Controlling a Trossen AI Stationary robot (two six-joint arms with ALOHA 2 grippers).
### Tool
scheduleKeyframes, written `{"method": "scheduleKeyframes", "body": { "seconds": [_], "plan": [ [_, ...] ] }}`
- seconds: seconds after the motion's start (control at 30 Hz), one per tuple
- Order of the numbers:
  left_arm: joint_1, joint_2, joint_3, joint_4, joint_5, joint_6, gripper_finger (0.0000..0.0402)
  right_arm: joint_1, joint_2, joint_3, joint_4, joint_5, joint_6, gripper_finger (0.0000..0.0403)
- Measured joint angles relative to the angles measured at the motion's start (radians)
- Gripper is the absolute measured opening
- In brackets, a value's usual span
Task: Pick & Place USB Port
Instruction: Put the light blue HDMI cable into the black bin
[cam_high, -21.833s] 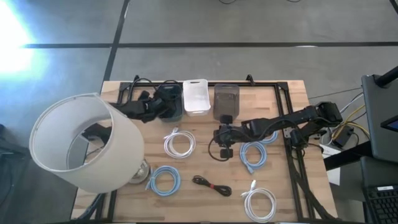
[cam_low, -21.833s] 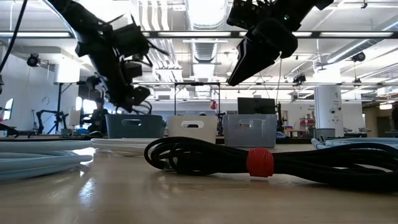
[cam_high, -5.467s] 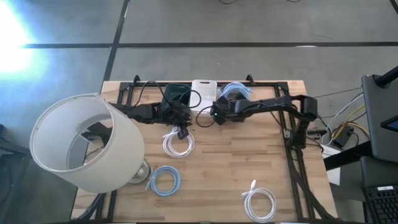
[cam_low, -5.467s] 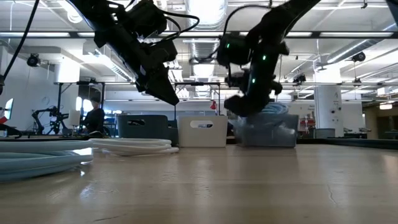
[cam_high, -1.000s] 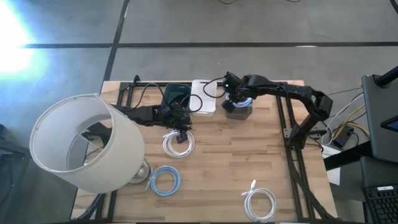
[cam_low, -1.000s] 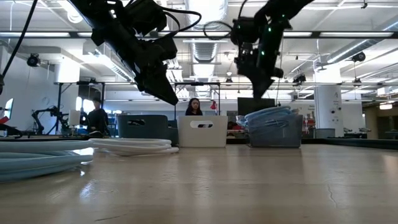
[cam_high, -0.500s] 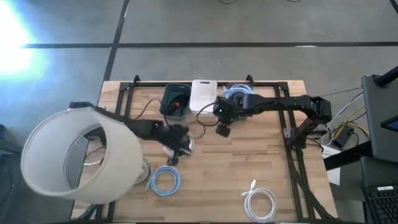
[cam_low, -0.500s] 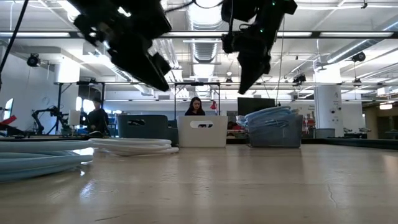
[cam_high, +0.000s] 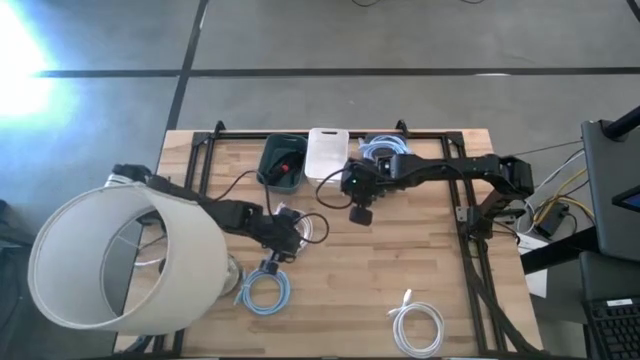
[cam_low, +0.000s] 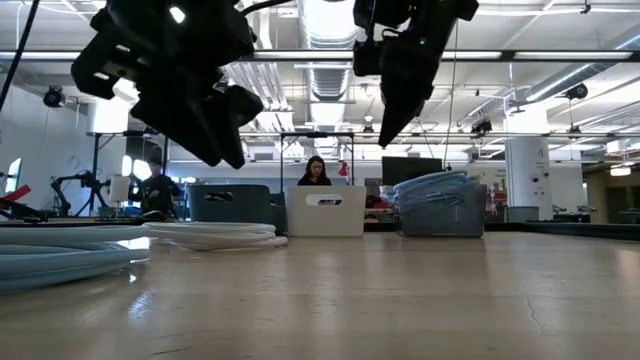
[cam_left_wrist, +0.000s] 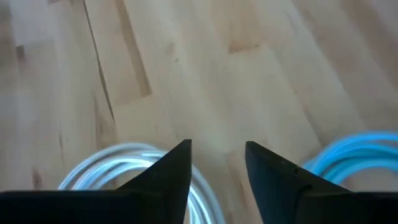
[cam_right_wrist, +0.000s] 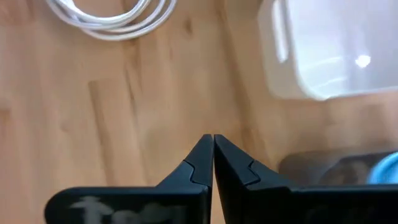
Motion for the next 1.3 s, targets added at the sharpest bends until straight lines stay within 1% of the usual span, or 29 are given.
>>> {"method": "scheduleKeyframes", "body": {
  "seconds": [0.13, 0.27, 0.4, 0.47, 0.57, 0.7, 0.9, 1.03, 1.17, 1.3],
  "plan": [
    [0.003, 0.006, 0.0, 0.001, -0.017, 0.028, 0.0172, 0.0, 0.0, 0.0, 0.036, 0.09, -0.132, 0.0009],
    [0.004, 0.006, 0.0, 0.002, -0.028, 0.044, 0.0174, -0.003, 0.0, -0.001, 0.114, 0.097, -0.272, 0.0009],
    [0.004, 0.006, 0.0, 0.003, -0.032, 0.076, 0.0175, -0.004, 0.0, -0.002, 0.195, 0.097, -0.254, 0.0009],
    [0.004, 0.006, 0.0, 0.003, -0.035, 0.112, 0.0174, -0.004, 0.0, -0.002, 0.18, 0.097, -0.269, 0.0009],
    [0.005, 0.006, 0.0, 0.003, -0.068, 0.143, 0.0175, -0.005, 0.001, -0.008, 0.166, 0.097, -0.288, 0.0009],
    [0.01, 0.006, 0.0, 0.003, -0.086, 0.145, 0.0175, -0.004, 0.004, -0.014, 0.167, 0.096, -0.31, 0.0012],
    [0.013, 0.006, 0.0, 0.005, -0.087, 0.145, 0.0174, -0.005, 0.016, -0.014, 0.155, 0.095, -0.341, 0.0042],
    [0.015, 0.007, 0.0, 0.005, -0.087, 0.146, 0.0174, -0.005, 0.041, -0.014, 0.151, 0.096, -0.322, 0.0069],
    [0.015, 0.007, 0.0, -0.005, -0.051, 0.141, 0.0172, -0.002, 0.052, -0.014, 0.14, 0.095, -0.263, 0.0095],
    [0.014, 0.007, 0.0, -0.056, 0.076, 0.101, 0.0172, 0.011, 0.052, -0.014, 0.136, 0.088, -0.207, 0.0114]
  ]
}}
